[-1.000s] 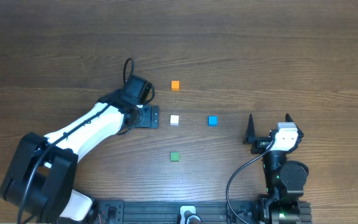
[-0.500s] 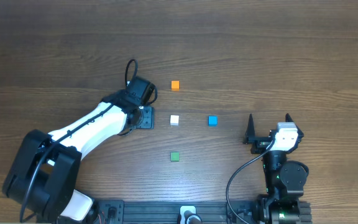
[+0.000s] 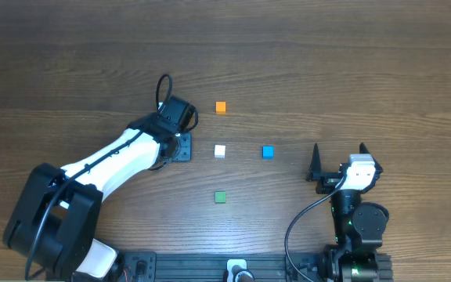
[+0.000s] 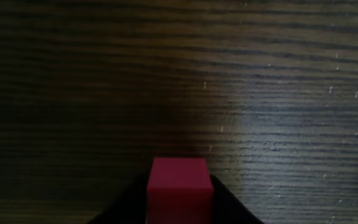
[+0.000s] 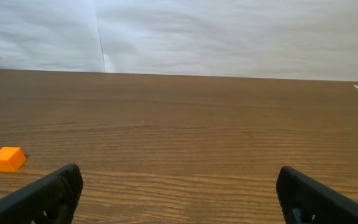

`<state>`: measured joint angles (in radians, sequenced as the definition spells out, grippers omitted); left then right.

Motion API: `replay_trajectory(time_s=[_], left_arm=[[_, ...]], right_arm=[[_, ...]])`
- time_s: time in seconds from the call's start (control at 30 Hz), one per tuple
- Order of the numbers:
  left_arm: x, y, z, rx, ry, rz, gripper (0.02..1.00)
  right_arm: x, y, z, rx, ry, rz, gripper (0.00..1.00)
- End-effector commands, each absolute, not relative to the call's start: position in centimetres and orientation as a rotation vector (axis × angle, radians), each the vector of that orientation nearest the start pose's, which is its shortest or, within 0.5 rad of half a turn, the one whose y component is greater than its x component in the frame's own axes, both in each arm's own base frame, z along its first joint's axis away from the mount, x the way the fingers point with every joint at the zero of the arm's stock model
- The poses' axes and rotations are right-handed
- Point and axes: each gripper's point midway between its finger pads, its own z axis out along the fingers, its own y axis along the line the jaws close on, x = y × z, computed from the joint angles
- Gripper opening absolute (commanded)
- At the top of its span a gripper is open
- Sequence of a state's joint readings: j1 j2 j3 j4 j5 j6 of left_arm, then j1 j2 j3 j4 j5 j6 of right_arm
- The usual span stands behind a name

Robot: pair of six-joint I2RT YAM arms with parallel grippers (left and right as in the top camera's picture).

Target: Stack Cubes

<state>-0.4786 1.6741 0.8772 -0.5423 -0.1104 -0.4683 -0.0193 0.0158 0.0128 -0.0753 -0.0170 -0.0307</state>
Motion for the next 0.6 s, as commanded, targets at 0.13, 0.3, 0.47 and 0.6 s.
replay_trajectory(time_s=[0.13,0.3,0.47,0.6], left_arm=[[29.8,-13.1,0.8,-0.025,2.867,-0.005,0.198],[30.5,-14.1,2.3,-0.094,2.857,-0.028,0.123],[31.9,-17.9,6.5,-0.101,2.807,-0.103,0.104],[32.4,-20.7,9.2,-0.123,2.773,-0.167,0.104]], right_arm=[[24.6,-0.5,15.6,-0.015,1.649,-0.038,0.991],[24.6,-0.5,15.6,-0.015,1.649,-0.038,0.991],[24.6,-0.5,15.6,-0.015,1.649,-0.038,0.991],[24.6,-0.5,15.6,-0.015,1.649,-0.038,0.991]])
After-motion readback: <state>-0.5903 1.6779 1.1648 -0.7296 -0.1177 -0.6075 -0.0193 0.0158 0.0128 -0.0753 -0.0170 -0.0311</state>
